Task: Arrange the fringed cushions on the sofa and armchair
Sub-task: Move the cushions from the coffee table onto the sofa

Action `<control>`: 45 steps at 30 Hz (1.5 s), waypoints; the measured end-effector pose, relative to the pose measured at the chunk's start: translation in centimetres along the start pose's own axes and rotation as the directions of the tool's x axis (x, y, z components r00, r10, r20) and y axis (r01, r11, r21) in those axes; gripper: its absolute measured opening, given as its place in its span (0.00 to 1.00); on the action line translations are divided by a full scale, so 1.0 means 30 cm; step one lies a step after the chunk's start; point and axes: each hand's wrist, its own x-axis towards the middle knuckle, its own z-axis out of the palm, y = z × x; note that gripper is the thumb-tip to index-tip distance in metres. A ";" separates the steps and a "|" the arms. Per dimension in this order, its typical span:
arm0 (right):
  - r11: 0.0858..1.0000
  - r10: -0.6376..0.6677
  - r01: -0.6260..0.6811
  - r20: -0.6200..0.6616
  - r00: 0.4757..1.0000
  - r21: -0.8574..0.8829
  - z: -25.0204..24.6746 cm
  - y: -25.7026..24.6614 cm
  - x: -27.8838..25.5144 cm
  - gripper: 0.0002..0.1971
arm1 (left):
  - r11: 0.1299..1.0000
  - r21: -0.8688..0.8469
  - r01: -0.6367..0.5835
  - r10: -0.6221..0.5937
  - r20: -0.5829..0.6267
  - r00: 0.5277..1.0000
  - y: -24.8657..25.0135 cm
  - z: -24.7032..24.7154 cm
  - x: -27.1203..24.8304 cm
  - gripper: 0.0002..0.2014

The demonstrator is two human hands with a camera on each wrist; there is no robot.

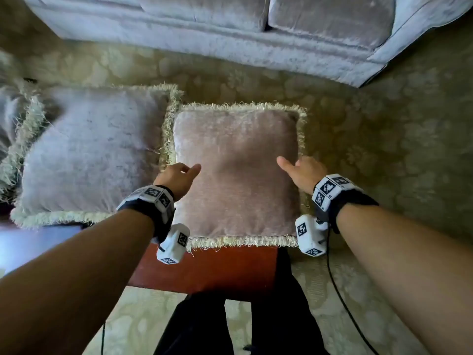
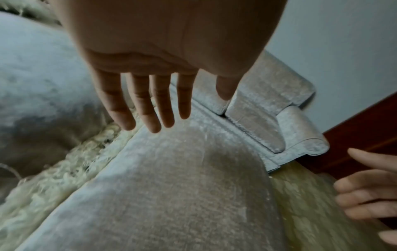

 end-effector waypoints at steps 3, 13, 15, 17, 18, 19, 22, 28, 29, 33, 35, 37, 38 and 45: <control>0.999 0.029 -0.026 0.085 0.996 -0.041 0.068 0.000 0.112 0.39 | 0.997 -0.010 0.077 -0.077 0.018 0.997 -0.013 0.076 0.072 0.29; 0.969 0.247 -0.247 0.107 0.963 -0.010 0.207 0.115 0.370 0.65 | 0.959 -0.059 0.278 -0.284 -0.144 0.948 -0.039 0.218 0.284 0.47; 0.969 0.245 -0.248 0.143 0.959 0.002 0.207 0.135 0.409 0.65 | 0.938 -0.080 0.338 -0.347 -0.160 0.924 -0.059 0.218 0.312 0.57; 0.969 0.240 -0.247 0.157 0.958 0.027 0.220 0.154 0.448 0.73 | 0.906 -0.127 0.405 -0.419 -0.112 0.901 -0.104 0.225 0.361 0.69; 0.968 0.237 -0.247 0.153 0.959 0.052 0.230 0.160 0.465 0.77 | 0.893 -0.161 0.420 -0.435 -0.075 0.897 -0.122 0.228 0.386 0.73; 0.963 0.241 -0.255 0.150 0.959 0.083 0.245 0.166 0.483 0.78 | 0.886 -0.187 0.424 -0.439 -0.043 0.898 -0.145 0.235 0.414 0.76; 0.934 0.262 -0.295 0.177 0.949 0.199 0.282 0.187 0.530 0.78 | 0.890 -0.166 0.424 -0.430 -0.001 0.903 -0.182 0.260 0.461 0.78; 0.907 0.147 -0.219 0.216 0.965 0.359 0.293 0.209 0.562 0.56 | 0.924 -0.195 0.329 -0.331 0.024 0.943 -0.150 0.272 0.447 0.56; 0.901 0.103 -0.184 0.216 0.971 0.393 0.284 0.206 0.555 0.48 | 0.929 -0.190 0.319 -0.318 0.034 0.947 -0.131 0.266 0.437 0.52; 0.885 0.041 -0.145 0.236 0.971 0.443 0.239 0.194 0.521 0.20 | 0.923 -0.241 0.301 -0.309 0.005 0.951 -0.060 0.242 0.382 0.63; 0.891 0.034 -0.129 0.219 0.975 0.436 0.187 0.191 0.493 0.31 | 0.904 -0.288 0.315 -0.333 -0.013 0.943 -0.006 0.217 0.330 0.66; 0.905 0.064 -0.131 0.175 0.982 0.405 0.124 0.194 0.467 0.50 | 0.904 -0.297 0.308 -0.327 -0.017 0.945 0.059 0.193 0.278 0.54; 0.914 0.086 -0.140 0.155 0.984 0.382 0.085 0.194 0.451 0.56 | 0.903 -0.305 0.304 -0.325 -0.019 0.946 0.094 0.184 0.252 0.48; 0.935 0.078 -0.076 0.008 0.997 0.346 -0.266 0.201 0.315 0.65 | 0.880 -0.440 0.179 -0.280 -0.178 0.943 0.333 0.089 0.053 0.47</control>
